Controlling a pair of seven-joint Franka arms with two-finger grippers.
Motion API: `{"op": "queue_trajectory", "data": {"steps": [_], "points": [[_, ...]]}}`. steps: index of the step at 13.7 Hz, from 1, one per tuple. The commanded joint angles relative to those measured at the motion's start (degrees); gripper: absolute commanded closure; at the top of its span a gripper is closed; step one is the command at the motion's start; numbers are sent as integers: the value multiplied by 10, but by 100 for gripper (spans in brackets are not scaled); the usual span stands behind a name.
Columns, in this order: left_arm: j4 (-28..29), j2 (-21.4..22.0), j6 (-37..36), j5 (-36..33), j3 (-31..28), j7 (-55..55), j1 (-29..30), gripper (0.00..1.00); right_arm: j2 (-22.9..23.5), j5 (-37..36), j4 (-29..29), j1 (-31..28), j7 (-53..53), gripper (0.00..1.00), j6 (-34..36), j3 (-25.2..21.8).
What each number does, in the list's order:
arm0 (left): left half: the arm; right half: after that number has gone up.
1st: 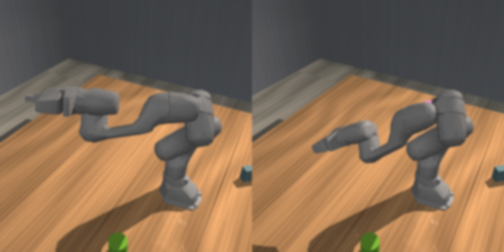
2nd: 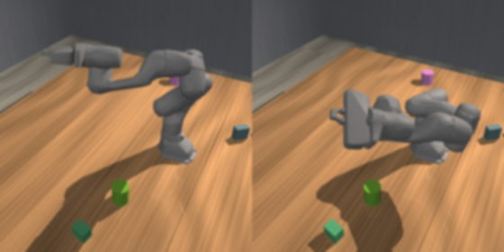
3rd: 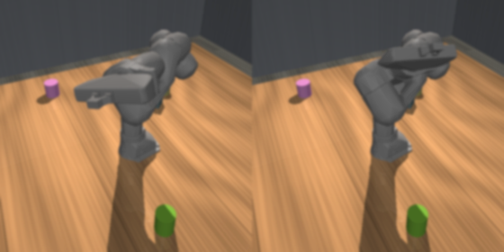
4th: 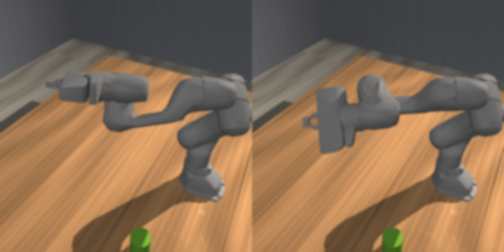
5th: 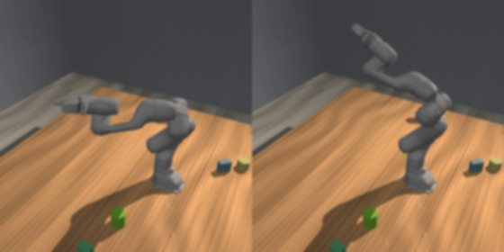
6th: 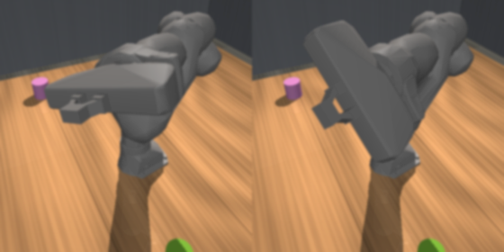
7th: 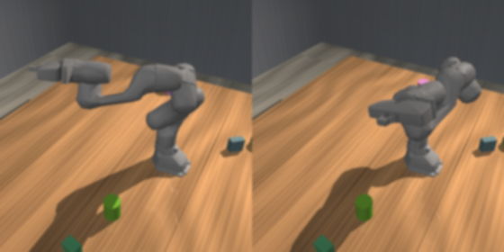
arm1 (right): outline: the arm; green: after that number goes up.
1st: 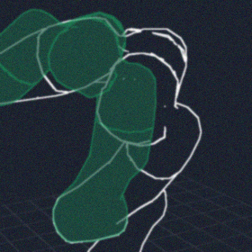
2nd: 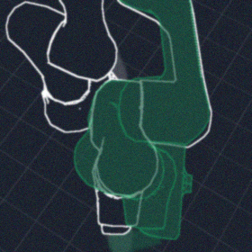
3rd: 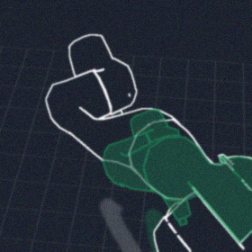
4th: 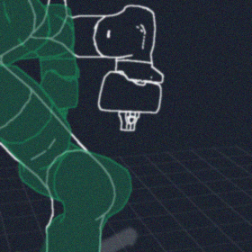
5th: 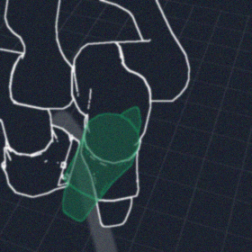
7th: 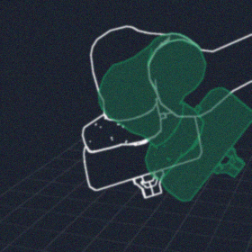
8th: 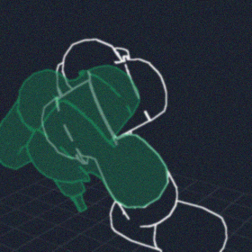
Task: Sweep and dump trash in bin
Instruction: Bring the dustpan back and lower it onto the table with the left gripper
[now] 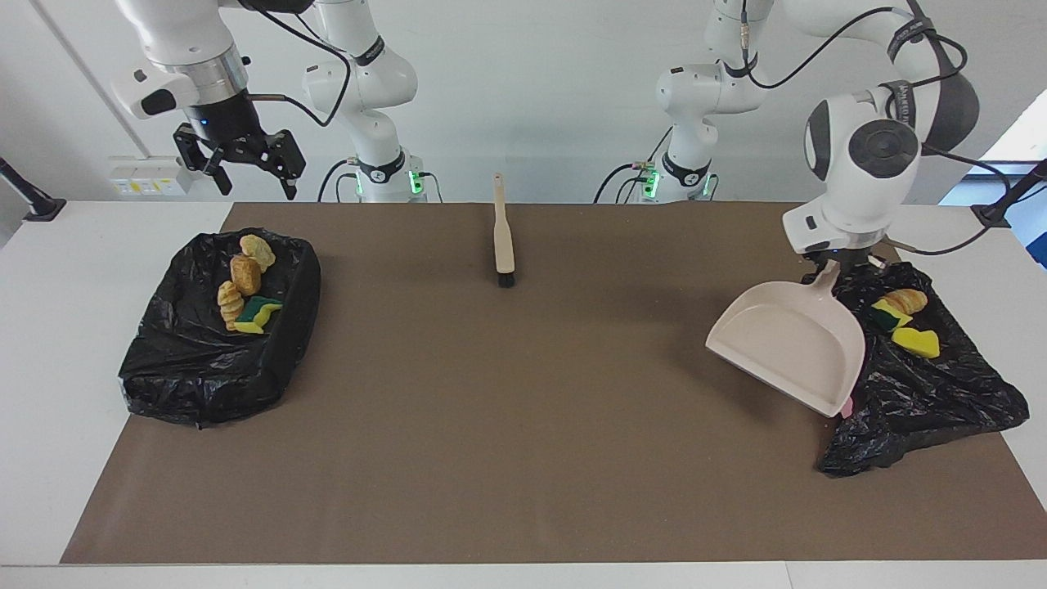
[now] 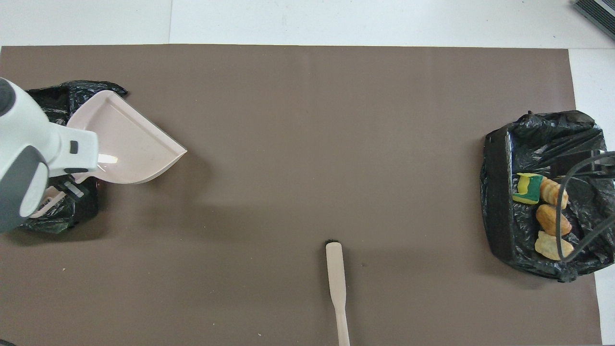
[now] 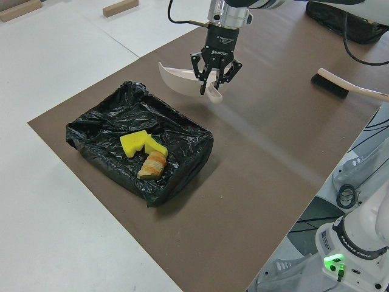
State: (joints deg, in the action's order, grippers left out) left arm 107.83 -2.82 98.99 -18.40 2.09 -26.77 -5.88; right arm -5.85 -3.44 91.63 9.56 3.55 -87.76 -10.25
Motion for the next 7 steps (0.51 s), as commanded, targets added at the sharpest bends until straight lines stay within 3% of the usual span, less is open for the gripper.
{"op": "queue_trajectory", "data": {"steps": [1, 7], "points": [[22, 5, 10, 34, -12, 171, -75, 100, -10, 11, 14, -2, -18, 0, 5, 0], [5, -41, 83, 132, -12, 441, -216, 100, -5, 24, -23, -3, -31, 0, 18, -19]]}}
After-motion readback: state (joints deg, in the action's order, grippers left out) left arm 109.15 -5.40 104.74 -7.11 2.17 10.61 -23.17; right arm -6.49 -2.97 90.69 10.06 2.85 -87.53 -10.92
